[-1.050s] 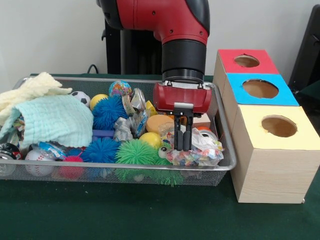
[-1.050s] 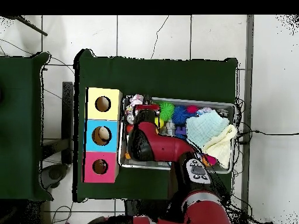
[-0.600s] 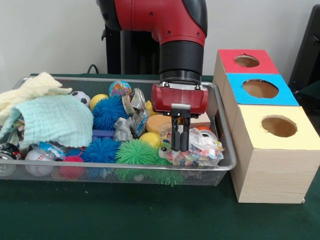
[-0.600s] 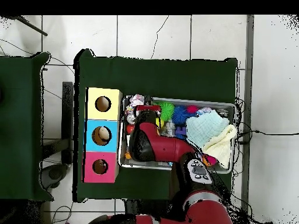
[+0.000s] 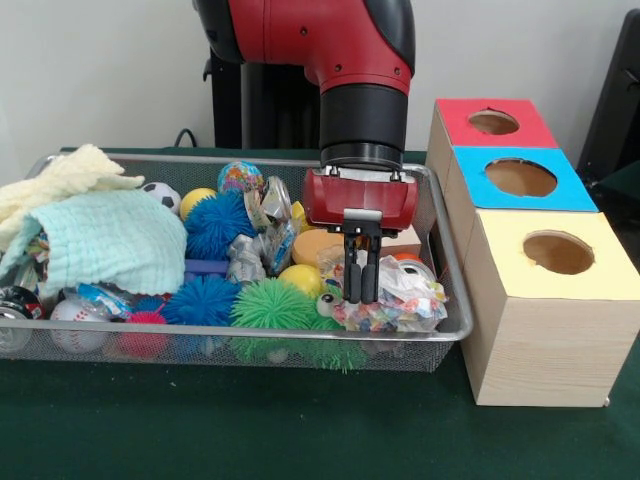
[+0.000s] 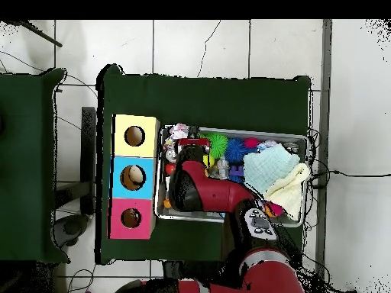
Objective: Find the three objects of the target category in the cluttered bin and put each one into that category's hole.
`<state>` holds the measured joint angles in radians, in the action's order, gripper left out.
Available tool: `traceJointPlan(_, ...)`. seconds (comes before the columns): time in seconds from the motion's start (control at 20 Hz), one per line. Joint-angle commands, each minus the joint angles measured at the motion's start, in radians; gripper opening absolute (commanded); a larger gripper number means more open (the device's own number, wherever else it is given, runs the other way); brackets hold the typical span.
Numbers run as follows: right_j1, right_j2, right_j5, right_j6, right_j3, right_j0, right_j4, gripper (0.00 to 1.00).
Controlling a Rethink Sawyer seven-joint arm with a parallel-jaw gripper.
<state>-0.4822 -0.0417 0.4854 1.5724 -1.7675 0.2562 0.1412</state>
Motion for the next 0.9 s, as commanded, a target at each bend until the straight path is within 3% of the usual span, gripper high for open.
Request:
traceJointPlan(0.05, 0.028, -0.067, -0.033, 0.219, -0.011, 0.002, -0.007, 0.0)
traceJointPlan(0.35, 0.017, -0.048, -0.035, 0.206, -0.013, -0.012, -0.011, 0.0)
traceJointPlan(0.4, 0.014, -0.043, -0.036, 0.201, -0.012, -0.015, -0.01, 1.0)
traceJointPlan(0.9, -0.027, -0.051, -0.078, 0.208, -0.04, -0.014, -0.014, 1.0)
